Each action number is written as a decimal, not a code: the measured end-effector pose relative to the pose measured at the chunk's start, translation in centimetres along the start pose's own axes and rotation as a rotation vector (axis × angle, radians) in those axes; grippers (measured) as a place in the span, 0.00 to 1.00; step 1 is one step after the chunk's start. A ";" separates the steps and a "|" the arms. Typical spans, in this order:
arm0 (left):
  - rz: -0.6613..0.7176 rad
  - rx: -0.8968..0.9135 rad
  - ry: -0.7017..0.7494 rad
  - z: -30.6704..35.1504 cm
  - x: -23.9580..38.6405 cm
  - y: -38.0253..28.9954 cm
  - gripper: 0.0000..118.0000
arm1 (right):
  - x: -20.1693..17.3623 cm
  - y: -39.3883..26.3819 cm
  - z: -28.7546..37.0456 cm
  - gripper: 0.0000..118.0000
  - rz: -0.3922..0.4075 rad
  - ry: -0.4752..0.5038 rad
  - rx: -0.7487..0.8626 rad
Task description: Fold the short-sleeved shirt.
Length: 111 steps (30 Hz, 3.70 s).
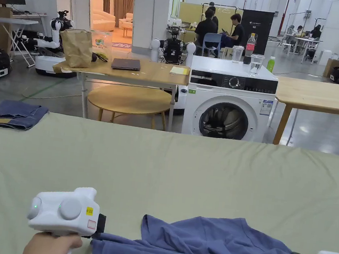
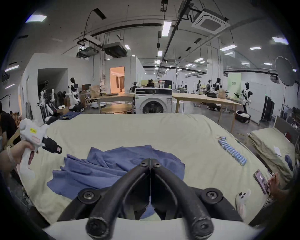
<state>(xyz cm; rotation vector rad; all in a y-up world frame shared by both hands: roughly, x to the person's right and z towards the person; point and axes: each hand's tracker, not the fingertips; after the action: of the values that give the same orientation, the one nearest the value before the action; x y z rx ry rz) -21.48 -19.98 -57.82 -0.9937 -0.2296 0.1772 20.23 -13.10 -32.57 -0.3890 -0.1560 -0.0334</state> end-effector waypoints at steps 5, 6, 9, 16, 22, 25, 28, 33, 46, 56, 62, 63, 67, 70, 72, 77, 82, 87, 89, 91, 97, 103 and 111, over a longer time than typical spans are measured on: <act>-0.097 -0.105 0.145 -4.3 0.6 2.6 0.98 | 2.6 -1.2 -2.1 0.00 -0.012 -0.049 -0.051; -0.077 -0.140 0.143 -4.9 0.7 2.8 0.98 | 2.9 -1.3 -2.4 0.00 -0.015 -0.062 -0.059; -0.079 -0.176 0.166 -6.0 1.0 2.8 0.87 | 4.2 -1.6 -3.2 0.00 -0.024 -0.082 -0.077; -0.079 -0.291 0.184 -6.7 2.4 2.3 0.01 | 7.4 -1.4 -4.4 0.00 -0.045 -0.164 -0.138; -0.107 -0.172 0.150 -3.7 2.8 3.9 0.00 | 11.8 -0.6 -8.7 0.00 -0.050 -0.164 -0.234; -0.122 -0.112 0.103 0.0 4.4 3.7 0.00 | 13.7 -1.0 -13.3 0.00 -0.064 -0.079 -0.346; -0.124 -0.081 0.081 2.2 6.1 2.8 0.00 | 14.7 -2.6 -17.9 0.12 -0.094 -0.031 -0.409; -0.148 -0.072 0.081 2.3 6.6 2.7 0.00 | 14.5 -4.1 -22.8 0.97 -0.106 0.021 -0.466; -0.186 -0.025 0.141 1.7 4.9 2.5 0.00 | 11.6 -2.8 -19.7 0.00 0.012 0.043 -0.429; -0.290 0.308 0.200 15.1 6.1 6.1 0.00 | 10.4 13.2 -9.9 0.00 0.075 0.015 -0.141; -0.268 0.523 0.262 23.3 6.3 10.5 0.00 | 10.7 22.8 -5.4 0.00 0.030 -0.032 0.073; -0.261 0.553 0.266 24.4 6.4 11.6 0.00 | 10.6 24.5 -4.7 0.00 0.036 -0.059 0.114; -0.235 0.667 0.274 28.4 6.9 15.8 0.00 | 10.8 30.8 -3.1 0.00 0.003 -0.107 0.224; -0.216 0.751 0.271 31.1 7.4 19.2 0.00 | 10.6 34.8 -2.7 0.00 -0.003 -0.121 0.272; -0.227 0.777 0.277 31.8 8.0 20.9 0.00 | 10.0 36.5 -2.9 0.00 0.008 -0.135 0.295; -0.252 0.800 0.321 30.6 8.4 23.0 0.00 | 9.0 36.8 -5.5 0.00 0.023 -0.138 0.307; -0.235 0.711 0.318 23.1 6.3 21.0 0.00 | 9.3 30.2 -11.0 0.00 -0.028 -0.130 0.238; -0.209 0.588 0.345 14.8 4.8 17.0 0.00 | 9.0 21.3 -15.5 0.00 -0.056 -0.149 0.121; -0.204 0.552 0.342 12.9 4.3 15.4 0.00 | 9.0 18.3 -16.3 0.00 -0.045 -0.152 0.083; -0.202 0.548 0.335 12.7 3.8 13.7 0.00 | 9.5 16.1 -16.3 0.00 -0.042 -0.154 0.061; -0.229 0.554 0.263 17.4 2.6 3.3 0.00 | 11.3 11.0 -8.9 0.00 -0.002 -0.116 0.049; -0.262 0.411 0.226 18.1 -0.6 -12.1 0.00 | 11.8 -0.1 0.7 0.00 0.083 -0.074 -0.068; -0.142 0.228 0.210 14.6 -5.1 -23.4 0.21 | 11.6 -12.1 3.9 0.04 0.124 -0.053 -0.294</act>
<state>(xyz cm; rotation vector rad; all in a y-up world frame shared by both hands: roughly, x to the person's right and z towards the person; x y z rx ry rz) -29.36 -21.93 -30.99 -0.7592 -0.0842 -0.0309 30.38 -22.80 -22.64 -0.6929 -0.1793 0.0775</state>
